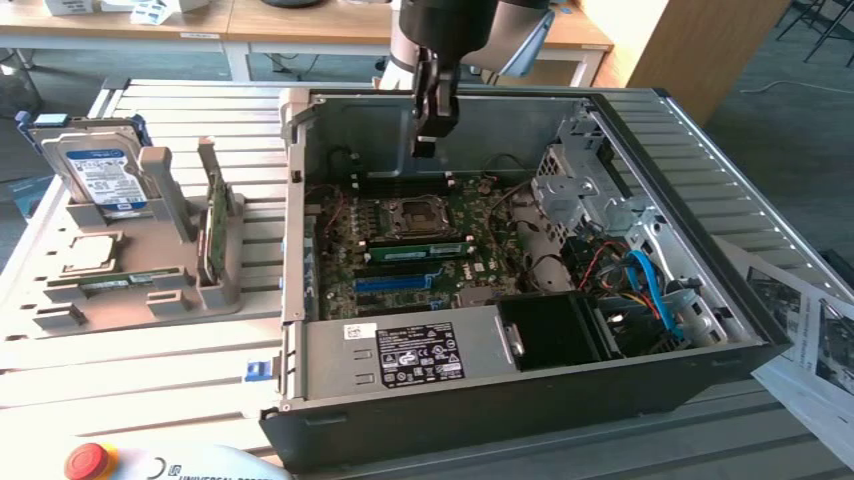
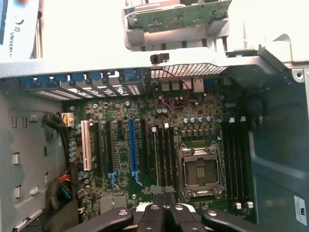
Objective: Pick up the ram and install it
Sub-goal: 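Press down the ram until it locks into place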
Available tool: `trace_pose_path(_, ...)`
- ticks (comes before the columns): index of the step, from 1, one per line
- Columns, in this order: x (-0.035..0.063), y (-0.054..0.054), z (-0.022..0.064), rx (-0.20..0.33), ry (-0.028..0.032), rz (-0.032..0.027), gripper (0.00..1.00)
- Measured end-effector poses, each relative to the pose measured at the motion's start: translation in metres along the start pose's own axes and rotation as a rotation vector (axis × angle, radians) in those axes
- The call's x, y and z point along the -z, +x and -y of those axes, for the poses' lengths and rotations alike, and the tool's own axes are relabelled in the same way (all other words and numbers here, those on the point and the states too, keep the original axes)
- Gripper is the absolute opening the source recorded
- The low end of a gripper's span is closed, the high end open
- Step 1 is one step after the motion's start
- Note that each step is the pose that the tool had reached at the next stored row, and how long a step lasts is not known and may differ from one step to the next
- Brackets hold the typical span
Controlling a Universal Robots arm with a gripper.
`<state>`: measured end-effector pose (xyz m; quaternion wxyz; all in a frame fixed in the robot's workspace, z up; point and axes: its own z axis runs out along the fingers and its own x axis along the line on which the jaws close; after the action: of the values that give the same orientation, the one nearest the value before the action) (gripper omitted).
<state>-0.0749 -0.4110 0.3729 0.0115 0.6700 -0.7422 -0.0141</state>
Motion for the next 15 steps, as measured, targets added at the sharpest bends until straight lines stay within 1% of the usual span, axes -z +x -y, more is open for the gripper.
trace_pose_path(15,-0.0009,0.0,0.0001,-0.212,0.0003,0.0077,0.11)
